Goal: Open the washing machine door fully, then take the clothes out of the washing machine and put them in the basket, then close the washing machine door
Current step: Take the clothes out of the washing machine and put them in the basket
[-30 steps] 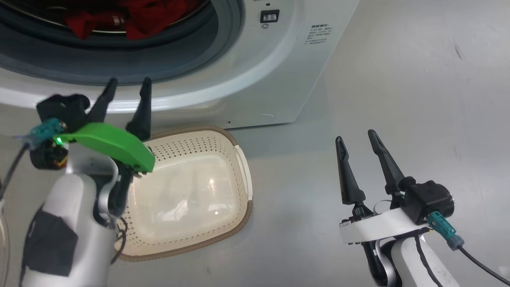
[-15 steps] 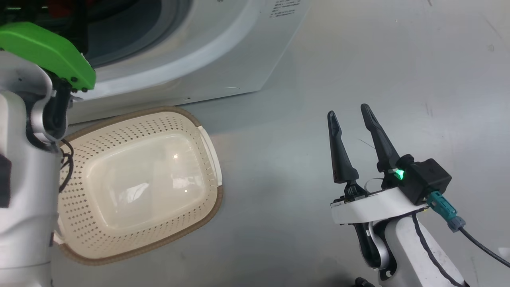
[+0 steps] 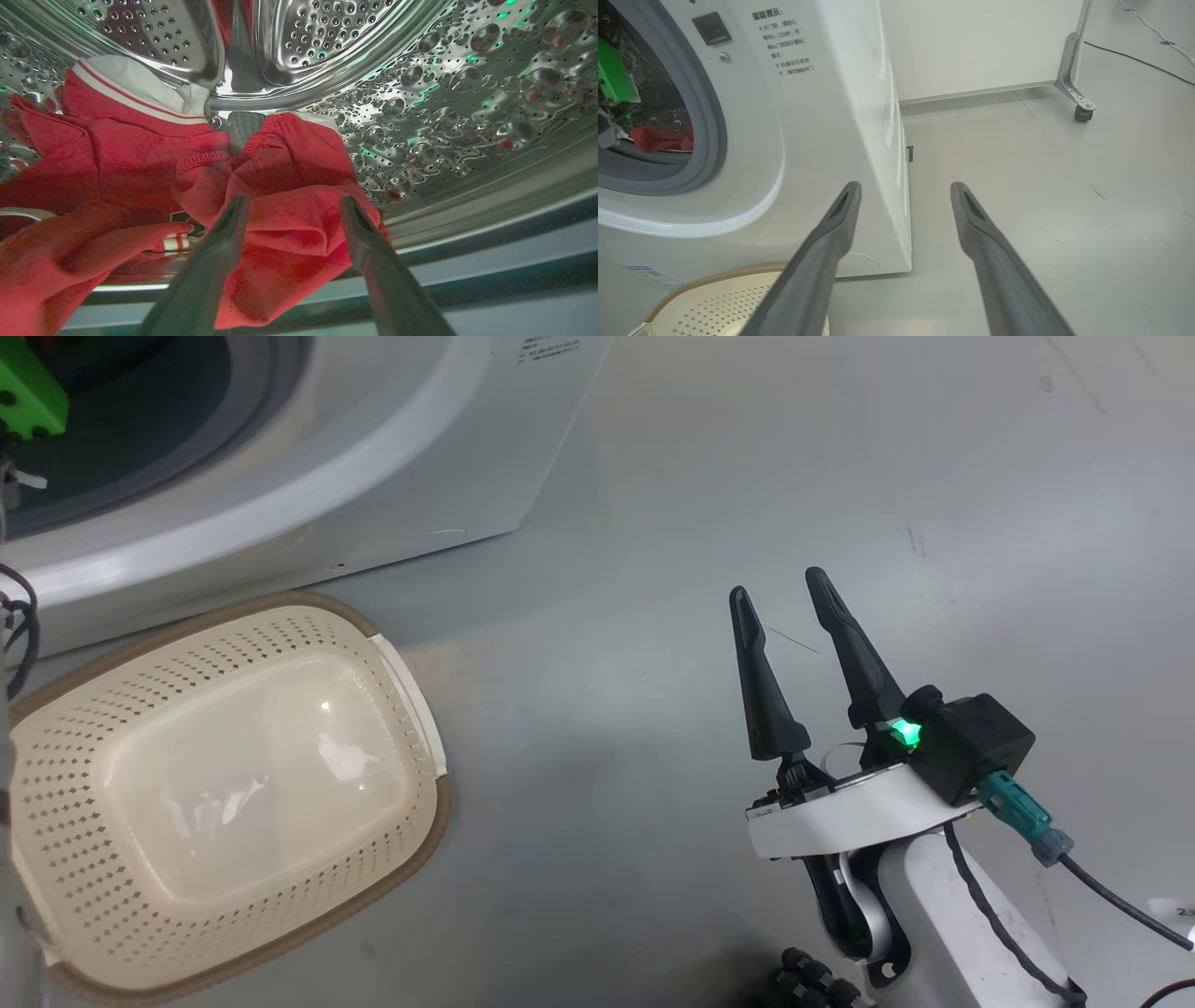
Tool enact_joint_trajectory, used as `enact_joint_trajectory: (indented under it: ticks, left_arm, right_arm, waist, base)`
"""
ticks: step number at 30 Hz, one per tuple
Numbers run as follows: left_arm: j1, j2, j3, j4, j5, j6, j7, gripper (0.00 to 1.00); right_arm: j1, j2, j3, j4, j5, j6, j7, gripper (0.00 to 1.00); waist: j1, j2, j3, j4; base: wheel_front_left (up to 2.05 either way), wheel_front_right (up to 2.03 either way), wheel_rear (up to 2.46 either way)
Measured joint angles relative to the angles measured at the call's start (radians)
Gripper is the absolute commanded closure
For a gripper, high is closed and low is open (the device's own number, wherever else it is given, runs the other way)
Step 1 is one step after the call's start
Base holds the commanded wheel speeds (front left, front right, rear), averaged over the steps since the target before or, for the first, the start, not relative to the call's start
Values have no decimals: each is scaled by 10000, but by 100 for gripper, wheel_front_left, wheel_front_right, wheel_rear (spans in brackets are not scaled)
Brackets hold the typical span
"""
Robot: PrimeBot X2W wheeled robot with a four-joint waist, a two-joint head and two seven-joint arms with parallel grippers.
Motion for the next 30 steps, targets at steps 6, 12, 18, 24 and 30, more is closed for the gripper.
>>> enact_joint_trajectory:
  ticks: [6,12,18,24,30]
  left_arm:
    - [-579,153,-44,594,113,127,437,0]
    - [-1036,132,-190,1292,138,270,819,0]
    - [-1227,163,-297,1967,207,433,1519,0]
    - [-1509,163,-349,2504,207,510,2228,100]
    - [-1712,148,-431,2681,205,508,2391,100]
  right_arm:
    - [-38,2,104,-25,125,-6,0,0]
    - [-91,6,161,-48,165,-15,0,0]
    - [-161,6,263,-50,165,-17,0,0]
    - [-217,10,307,-48,165,-25,0,0]
    - [-299,8,299,-40,163,-27,0,0]
  waist:
    - [0,0,112,-368]
    - [0,0,253,-442]
    - [-1,0,290,-448]
    - [-1,0,324,-456]
    - [-1,0,368,-433]
  base:
    - [0,0,0]
    - [0,0,0]
    - [0,0,0]
    - [0,0,0]
    - [0,0,0]
